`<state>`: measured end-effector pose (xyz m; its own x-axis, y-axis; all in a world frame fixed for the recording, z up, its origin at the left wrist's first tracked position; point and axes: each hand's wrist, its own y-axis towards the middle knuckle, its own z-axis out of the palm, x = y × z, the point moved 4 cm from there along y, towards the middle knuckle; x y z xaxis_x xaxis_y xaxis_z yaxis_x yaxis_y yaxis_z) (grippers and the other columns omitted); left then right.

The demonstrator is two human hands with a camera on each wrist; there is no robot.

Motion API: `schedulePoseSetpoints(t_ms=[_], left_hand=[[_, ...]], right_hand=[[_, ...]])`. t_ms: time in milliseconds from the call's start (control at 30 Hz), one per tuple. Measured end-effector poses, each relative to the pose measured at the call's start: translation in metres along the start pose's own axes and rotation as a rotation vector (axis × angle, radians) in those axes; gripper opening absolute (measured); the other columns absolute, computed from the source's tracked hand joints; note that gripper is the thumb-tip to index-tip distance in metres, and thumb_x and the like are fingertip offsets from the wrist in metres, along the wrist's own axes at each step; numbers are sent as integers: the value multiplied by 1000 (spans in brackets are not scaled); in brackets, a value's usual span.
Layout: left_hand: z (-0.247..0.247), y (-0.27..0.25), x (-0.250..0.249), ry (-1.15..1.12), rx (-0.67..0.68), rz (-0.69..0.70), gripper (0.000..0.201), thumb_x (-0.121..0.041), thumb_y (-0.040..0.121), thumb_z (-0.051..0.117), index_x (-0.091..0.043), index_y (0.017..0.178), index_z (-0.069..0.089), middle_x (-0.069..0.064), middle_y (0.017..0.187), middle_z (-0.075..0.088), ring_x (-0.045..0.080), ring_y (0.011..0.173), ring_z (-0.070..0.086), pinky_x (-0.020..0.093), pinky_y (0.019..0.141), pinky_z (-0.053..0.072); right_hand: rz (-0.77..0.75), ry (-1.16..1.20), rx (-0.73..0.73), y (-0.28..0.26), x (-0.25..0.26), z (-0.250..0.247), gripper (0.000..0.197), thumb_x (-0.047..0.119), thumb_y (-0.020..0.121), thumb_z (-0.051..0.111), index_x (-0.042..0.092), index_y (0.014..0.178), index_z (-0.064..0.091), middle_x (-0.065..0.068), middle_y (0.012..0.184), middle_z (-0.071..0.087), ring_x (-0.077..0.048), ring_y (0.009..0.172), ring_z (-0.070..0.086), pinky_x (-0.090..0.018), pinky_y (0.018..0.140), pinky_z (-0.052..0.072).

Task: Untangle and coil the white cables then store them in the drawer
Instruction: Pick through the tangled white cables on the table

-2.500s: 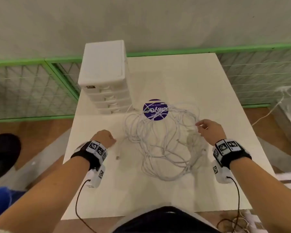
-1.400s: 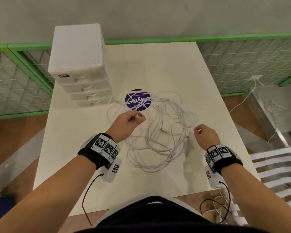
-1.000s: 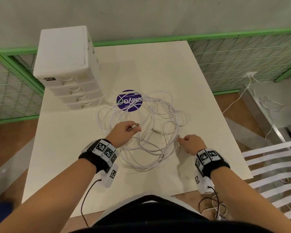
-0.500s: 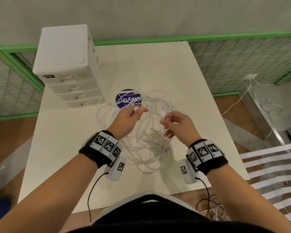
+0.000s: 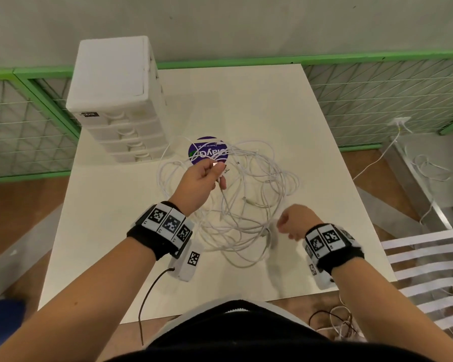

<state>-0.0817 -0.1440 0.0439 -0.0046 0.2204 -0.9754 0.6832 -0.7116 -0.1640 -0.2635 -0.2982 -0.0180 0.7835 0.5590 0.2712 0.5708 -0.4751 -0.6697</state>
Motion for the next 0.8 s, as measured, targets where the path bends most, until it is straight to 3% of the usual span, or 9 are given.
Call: schedulePoseSetpoints(t_ms=[67,167,233,300,400,500,633,700,800], left_hand=[[3,0,4,14,4,-6,21,-24,98,45,-12,85,55,0,63,54,0,47,39,12,51,33],[8,0,8,32,10,-26,27,-27,99,41,-7,100,61,-2,64,44,-4,48,43,6,51,33],[10,-1,10,38,35,-46,33,-27,99,41,-6,114,60,-4,69,47,-6,59,48,5,55,36],[13,-2,8,79,88,-40,32,-28,97,45,-13,123,57,-3,81,51,3,75,49,7,67,39],[16,-4,6,200,131,-16,38,-27,95,51,-15,132,51,-4,87,49,4,76,43,16,78,37],[14,-5,8,186,137,-9,30,-24,97,48,-15,125,55,3,81,45,11,73,40,21,73,36],[7,-4,13,152,117,-18,18,-23,98,45,-22,112,57,3,93,52,16,85,48,23,82,41],[0,-5,10,150,69,-28,26,-21,99,43,-14,120,56,-5,84,53,7,76,52,11,70,41],[-15,-4,6,117,-6,-3,27,-22,100,39,-14,119,56,-6,71,44,5,60,45,13,56,41]], right_hand=[[-25,-38,40,0,-9,17,22,11,82,60,11,103,67,-8,105,67,-25,99,63,-29,85,48],[-105,211,-42,0,-11,34,24,6,74,64,20,94,63,3,80,60,-20,85,59,-22,70,43],[-124,268,-96,3,-11,40,24,10,71,70,22,89,60,4,75,57,-19,78,57,-20,62,40],[-139,270,-135,6,-11,45,26,16,70,74,23,92,62,0,83,60,-18,80,57,-22,67,40],[-156,264,-161,10,-9,50,33,23,68,77,24,99,66,-2,92,57,-19,85,56,-24,74,40],[-156,239,-181,11,-6,52,25,29,67,78,28,90,67,-1,86,49,-21,83,55,-26,73,42],[-198,246,-179,13,-10,54,14,32,73,74,26,84,69,-3,89,53,-20,85,56,-26,75,42],[-227,216,-142,16,-14,50,9,30,81,67,22,83,68,-2,87,56,-19,85,57,-24,74,39],[-220,268,-94,19,-22,33,17,27,87,60,22,71,59,0,71,61,-19,72,59,-28,68,43]])
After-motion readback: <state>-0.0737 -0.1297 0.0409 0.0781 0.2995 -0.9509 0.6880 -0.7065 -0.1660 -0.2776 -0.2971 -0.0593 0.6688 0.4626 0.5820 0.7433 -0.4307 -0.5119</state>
